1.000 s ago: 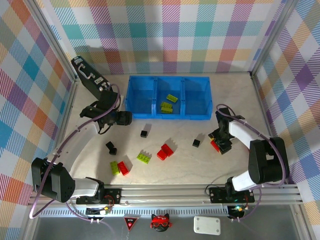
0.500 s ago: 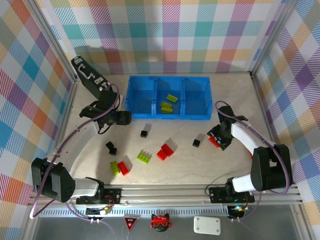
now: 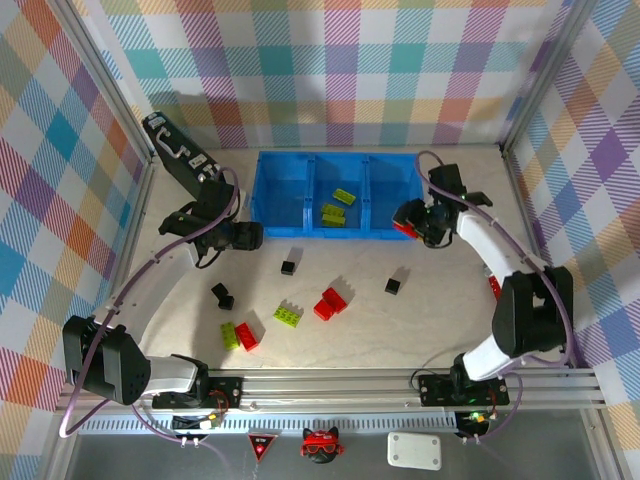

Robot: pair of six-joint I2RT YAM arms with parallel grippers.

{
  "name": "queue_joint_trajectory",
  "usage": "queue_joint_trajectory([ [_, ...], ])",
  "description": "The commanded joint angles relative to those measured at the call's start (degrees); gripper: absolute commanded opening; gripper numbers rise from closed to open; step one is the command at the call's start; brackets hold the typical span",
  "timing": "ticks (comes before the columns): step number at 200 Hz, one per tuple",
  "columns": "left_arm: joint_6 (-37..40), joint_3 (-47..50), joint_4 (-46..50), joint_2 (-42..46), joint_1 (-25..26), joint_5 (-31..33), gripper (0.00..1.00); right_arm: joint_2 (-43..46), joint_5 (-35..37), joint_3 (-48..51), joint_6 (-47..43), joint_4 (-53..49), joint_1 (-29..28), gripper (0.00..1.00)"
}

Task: Sort the legos into containers by color
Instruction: Place the lego in the container.

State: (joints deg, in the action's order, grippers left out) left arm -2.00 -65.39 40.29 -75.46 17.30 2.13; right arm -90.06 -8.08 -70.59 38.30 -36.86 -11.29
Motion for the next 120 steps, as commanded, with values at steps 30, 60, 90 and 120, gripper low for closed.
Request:
queue_joint_trajectory([
  [30,0.8,0.5,-0.5,0.5,-0.9,-0.4,0.72,-11.7,-2.4,-12.7,-8.3,-1.1,-0.5,0.54],
  [60,0.9,0.4,-0.3,0.4,-0.9,-0.3,0.72,-19.3,-0.8,-20.0,-11.8,-3.1,-0.6,0.55],
  [90,0.9,0.5,-0.4,0.4,-1.0,0.0,0.72,-26.2,0.1,-27.3,-14.2,-6.3,-0.8,0.56],
  [120,0.9,0.4,-0.4,0.1,-1.0,0.0,0.72,-30.4,1.9,-31.8,-16.2,-8.0,-1.1,0.56],
])
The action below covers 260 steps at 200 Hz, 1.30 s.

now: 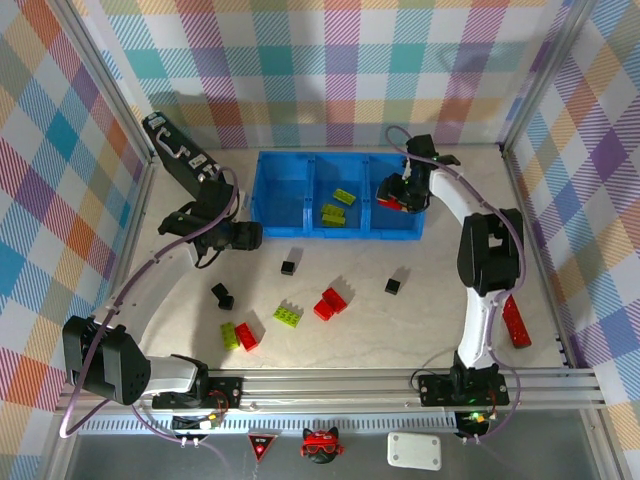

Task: Sort the legos into containers by color
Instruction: Place the lego in the container.

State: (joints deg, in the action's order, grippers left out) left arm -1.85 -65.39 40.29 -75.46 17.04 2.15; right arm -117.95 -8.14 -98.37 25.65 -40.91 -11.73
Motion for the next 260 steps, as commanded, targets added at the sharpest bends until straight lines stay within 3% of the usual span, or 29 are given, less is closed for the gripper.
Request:
queue_joint_trajectory([
  [1,0.8,0.4,-0.4,0.1,-0.7,-0.1,0.72,-2.7,2.1,-4.2,-3.6,-4.1,-0.6,0.56],
  [89,0.9,0.1,-0.2,-0.7,-1.0,-0.5,0.72,-12.6,7.9,-14.2,-11.3,-9.9,-2.0,0.59],
  [150,1.0,0.2,-0.2,-0.1,-1.0,-0.9,0.72,-15.2,11.8,-17.9,-11.9,-12.1,-3.4,0.7],
  [204,0.9,0.1,-0.2,0.1,-1.0,-1.4,0.72,-10.3,13.2,-19.4,-12.6,-14.3,-3.7,0.78],
  [260,0.3,0.2,0.2,0.4,-1.0,-2.2,0.72,-1.3,13.1,-18.7,-12.0,-17.3,-5.4,0.78],
])
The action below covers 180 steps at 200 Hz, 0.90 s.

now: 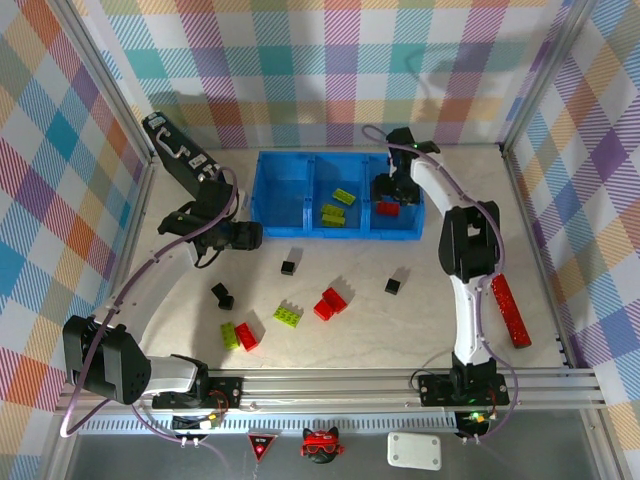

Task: Sort the legos into containers by color
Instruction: Place the lego in the container, then pick up the lego from the middle-left of the table.

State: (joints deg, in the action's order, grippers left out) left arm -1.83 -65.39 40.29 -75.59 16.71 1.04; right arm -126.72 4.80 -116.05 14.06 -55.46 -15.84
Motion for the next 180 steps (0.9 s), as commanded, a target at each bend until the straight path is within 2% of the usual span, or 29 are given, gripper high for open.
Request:
queue_joint_trajectory([
  [1,0.3,0.1,0.2,0.5,-0.7,-1.1,0.72,7.7,0.1,-1.0,-0.4,-2.8,-1.3,0.78],
  [38,-3.2,-1.9,4.7,-1.2,-0.2,-2.6,0.71,17.3,-1.7,8.1,1.0,-0.6,-2.7,0.78],
  [78,-11.3,-0.1,9.6,-0.6,2.3,-2.7,0.69,26.4,-3.2,20.2,2.3,1.8,-3.7,0.78],
  [125,-21.8,6.2,12.5,3.3,10.7,1.4,0.69,34.2,-4.8,32.4,3.0,4.4,-3.7,0.77],
  [158,-27.8,10.6,8.2,4.3,18.6,1.4,0.67,37.4,-8.0,39.0,2.8,6.3,-3.7,0.76],
  [180,-27.6,9.2,4.8,2.3,24.1,1.3,0.67,39.3,-9.8,42.5,2.5,7.1,-3.7,0.75],
])
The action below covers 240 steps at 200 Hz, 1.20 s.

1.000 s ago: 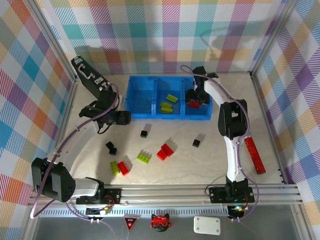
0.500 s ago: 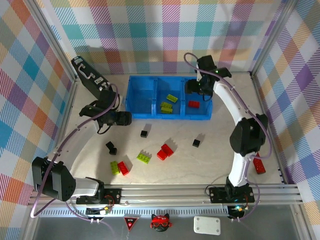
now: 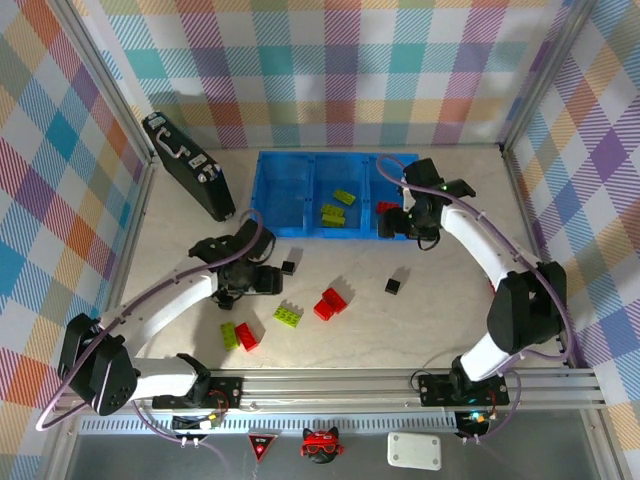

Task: Sort the legos into containers by color
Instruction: Pick up the lego from the middle-left of the table.

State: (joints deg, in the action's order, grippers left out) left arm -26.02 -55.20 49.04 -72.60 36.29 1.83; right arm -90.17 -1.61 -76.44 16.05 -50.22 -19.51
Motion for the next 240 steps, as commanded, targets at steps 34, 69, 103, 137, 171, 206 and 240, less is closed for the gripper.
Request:
queue_joint_trajectory([
  [34,1.6,-6.0,-5.2,-7.9,11.7,0.2,0.66,5.8,-2.4,7.0,0.0,2.1,0.0,0.75],
  [69,6.7,-10.6,-4.2,-16.7,16.2,-0.3,0.63,9.1,0.2,10.6,0.6,2.5,0.1,0.74],
  [103,10.8,-13.7,-4.0,-22.7,17.6,-2.8,0.63,12.4,2.0,13.6,1.5,3.0,1.1,0.74],
  [137,13.0,-15.5,-3.7,-27.1,18.7,-3.7,0.64,15.1,2.1,15.7,1.9,2.7,2.8,0.74],
  [171,14.0,-16.2,-3.7,-29.8,19.3,-3.6,0.68,16.4,2.6,16.2,1.3,1.7,3.9,0.74],
  [206,14.3,-15.9,-4.5,-31.4,19.4,-3.1,0.64,16.8,2.8,16.1,0.8,1.2,4.5,0.73],
  [240,14.7,-16.3,-4.7,-32.1,19.4,-3.6,0.59,16.7,2.9,15.9,0.4,0.8,4.7,0.73],
])
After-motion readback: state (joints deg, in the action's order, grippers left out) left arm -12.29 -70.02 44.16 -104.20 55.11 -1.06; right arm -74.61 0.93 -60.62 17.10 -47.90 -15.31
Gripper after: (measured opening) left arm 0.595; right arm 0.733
